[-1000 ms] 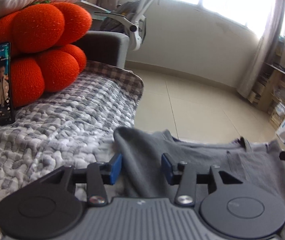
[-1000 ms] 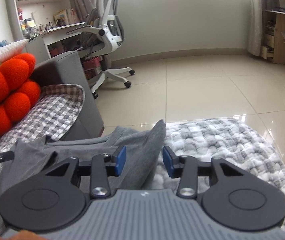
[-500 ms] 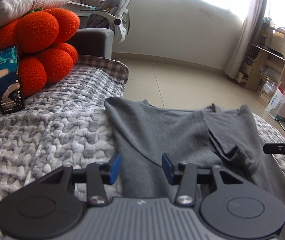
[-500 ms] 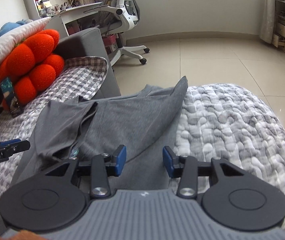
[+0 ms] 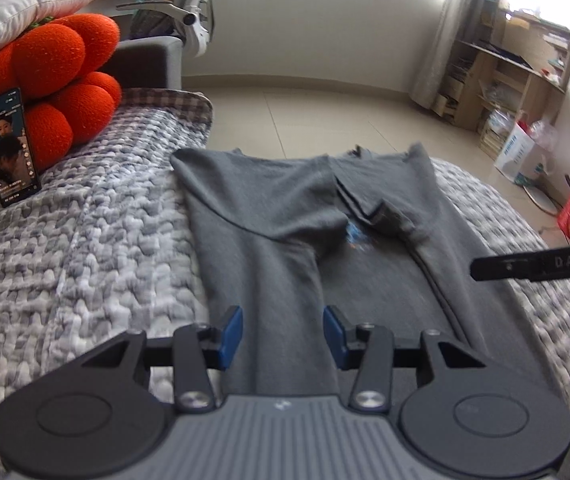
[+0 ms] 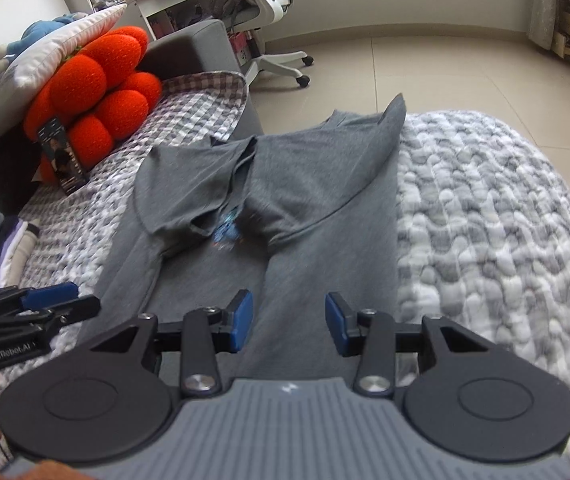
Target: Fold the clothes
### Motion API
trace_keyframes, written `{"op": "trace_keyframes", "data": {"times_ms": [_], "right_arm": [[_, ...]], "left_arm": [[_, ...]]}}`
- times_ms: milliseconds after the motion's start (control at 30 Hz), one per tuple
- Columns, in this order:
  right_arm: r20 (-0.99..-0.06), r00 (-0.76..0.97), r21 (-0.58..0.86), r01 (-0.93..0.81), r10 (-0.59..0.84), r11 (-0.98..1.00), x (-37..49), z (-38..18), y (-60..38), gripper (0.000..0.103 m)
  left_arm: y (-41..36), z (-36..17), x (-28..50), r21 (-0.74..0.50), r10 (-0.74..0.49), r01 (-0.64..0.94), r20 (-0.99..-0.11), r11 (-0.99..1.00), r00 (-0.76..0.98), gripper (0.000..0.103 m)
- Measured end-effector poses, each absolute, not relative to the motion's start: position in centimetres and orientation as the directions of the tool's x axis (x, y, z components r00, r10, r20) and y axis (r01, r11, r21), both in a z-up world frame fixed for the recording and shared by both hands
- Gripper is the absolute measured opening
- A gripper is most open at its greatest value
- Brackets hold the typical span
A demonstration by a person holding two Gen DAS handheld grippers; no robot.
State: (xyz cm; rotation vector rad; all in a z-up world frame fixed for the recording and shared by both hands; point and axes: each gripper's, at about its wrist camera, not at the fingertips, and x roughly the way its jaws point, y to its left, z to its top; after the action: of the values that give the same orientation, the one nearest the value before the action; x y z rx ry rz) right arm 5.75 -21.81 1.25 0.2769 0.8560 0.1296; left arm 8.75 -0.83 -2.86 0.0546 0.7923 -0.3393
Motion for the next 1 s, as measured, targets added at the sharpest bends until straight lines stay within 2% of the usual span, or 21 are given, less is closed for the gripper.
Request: {"op": "trace_keyframes", "data": {"times_ms": [267,667,867,1000], "right_arm": [[-0.744,0.603,0.36,-0.003,0.289,0.933,2.4,1.2,-19.7,0.045],[-0.756,0.566,0.394,-0.009,0.329,0.919,-1.1,1.0,-17.3,0.045],[-0.763,0.536,0.425,-0.003,0.36,0.905,-2.0,0.8,-16.3,0.045],[-0.772,0.514,0.43,-0.009,0.373,0.903,-2.3,0.5,-15.7,0.045]], "left_arm": [[-2.1,-3.1,4.1,-0.021,-0.259,0.384,-0.772,0.923,0.581,0.045],[-2.6,-4.7,-2.0,0.077,-0.184,0.425,-0.822,0.902,0.539,0.044],[-1.6,-4.5,-3.7,0.07,-0.194,0.43,-0.82,0.9,0.538,0.043],[-0.4,-4.1,-3.9,0.029,-0.218,0.426,-0.826,0.904,0.52,0.036]]}}
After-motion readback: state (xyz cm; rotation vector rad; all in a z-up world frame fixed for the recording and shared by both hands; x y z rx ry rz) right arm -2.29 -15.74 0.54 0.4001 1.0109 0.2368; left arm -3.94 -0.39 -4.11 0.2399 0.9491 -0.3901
